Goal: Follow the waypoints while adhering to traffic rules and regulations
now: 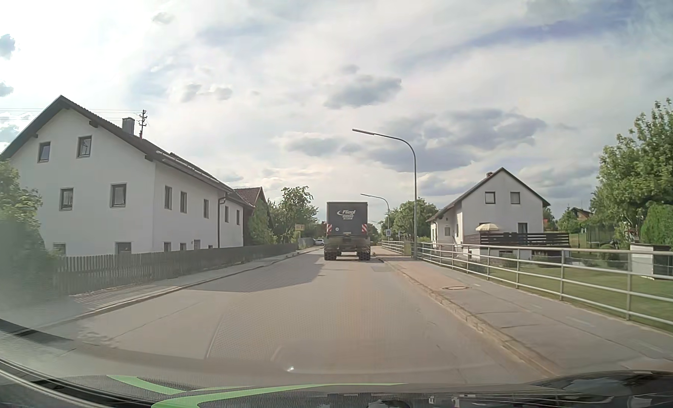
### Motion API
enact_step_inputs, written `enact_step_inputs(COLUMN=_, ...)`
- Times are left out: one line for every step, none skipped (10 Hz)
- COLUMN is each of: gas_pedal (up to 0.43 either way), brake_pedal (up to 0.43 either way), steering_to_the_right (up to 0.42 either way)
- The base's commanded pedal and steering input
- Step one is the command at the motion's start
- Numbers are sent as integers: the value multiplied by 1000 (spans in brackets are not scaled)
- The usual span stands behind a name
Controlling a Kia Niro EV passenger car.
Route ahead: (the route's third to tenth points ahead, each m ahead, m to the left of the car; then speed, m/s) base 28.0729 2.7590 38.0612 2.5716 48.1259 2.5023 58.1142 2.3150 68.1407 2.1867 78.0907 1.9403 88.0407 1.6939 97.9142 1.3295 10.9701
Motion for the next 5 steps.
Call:
enact_step_inputs(gas_pedal=150, brake_pedal=0, steering_to_the_right=-2)
enact_step_inputs(gas_pedal=150, brake_pedal=0, steering_to_the_right=-2)
enact_step_inputs(gas_pedal=150, brake_pedal=0, steering_to_the_right=-2)
enact_step_inputs(gas_pedal=150, brake_pedal=0, steering_to_the_right=-2)
enact_step_inputs(gas_pedal=150, brake_pedal=0, steering_to_the_right=-2)
